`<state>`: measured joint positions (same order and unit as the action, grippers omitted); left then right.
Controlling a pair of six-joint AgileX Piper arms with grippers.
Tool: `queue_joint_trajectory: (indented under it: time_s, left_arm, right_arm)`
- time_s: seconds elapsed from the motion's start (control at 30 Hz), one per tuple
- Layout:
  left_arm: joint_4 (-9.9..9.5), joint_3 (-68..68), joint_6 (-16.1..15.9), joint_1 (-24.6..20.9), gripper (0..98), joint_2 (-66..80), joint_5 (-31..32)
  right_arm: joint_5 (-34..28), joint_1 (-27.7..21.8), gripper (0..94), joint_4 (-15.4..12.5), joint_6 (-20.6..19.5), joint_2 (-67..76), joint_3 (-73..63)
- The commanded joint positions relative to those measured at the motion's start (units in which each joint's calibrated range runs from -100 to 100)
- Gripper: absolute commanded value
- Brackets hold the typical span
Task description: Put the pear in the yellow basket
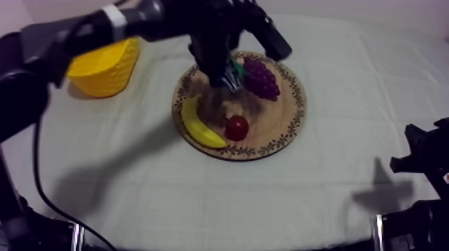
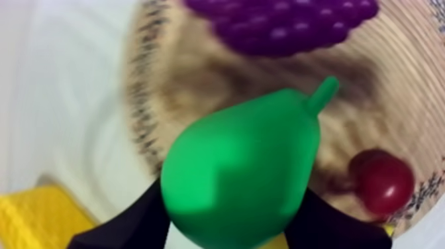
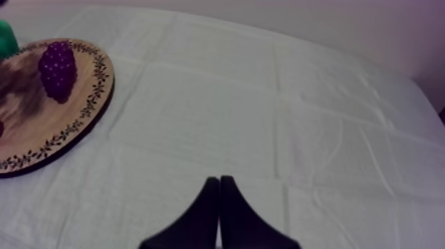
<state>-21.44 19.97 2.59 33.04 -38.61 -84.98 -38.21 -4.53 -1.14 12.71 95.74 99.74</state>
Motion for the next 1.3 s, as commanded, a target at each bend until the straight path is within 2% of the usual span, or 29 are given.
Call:
queue_joint_trajectory:
  time_s: [0.0,0.23,0.5,0.67,0.9,1.13,1.27]
  left_arm:
    - [-1.19,-2.6,0.2,-1.2,47.4,9.4,-0.8]
    - [-2.48,-9.5,-0.1,-7.8,48.9,22.4,0.0]
    - [-2.34,-20.2,-1.0,-17.2,50.2,28.3,6.4]
    - [-2.24,-26.0,-0.8,-21.4,50.9,28.0,11.1]
    - [-1.86,-30.3,-0.3,-24.8,52.6,24.4,16.5]
    - [-1.15,-24.7,-1.1,-26.0,53.8,17.3,17.7]
    - [-0.07,-21.0,-1.7,-26.9,54.3,11.9,18.8]
  right_arm:
    - [0.0,0.0,0.3,0.0,0.0,0.0,0.0]
    - [0.0,0.0,0.3,0.0,0.0,0.0,0.0]
    - [0.0,0.0,0.3,0.0,0.0,0.0,0.0]
    - [0.0,0.0,0.3,0.0,0.0,0.0,0.0]
    - [0.0,0.0,0.3,0.0,0.0,0.0,0.0]
    - [0.0,0.0,0.3,0.0,0.0,0.0,0.0]
    - [0.0,0.0,0.3,0.0,0.0,0.0,0.0]
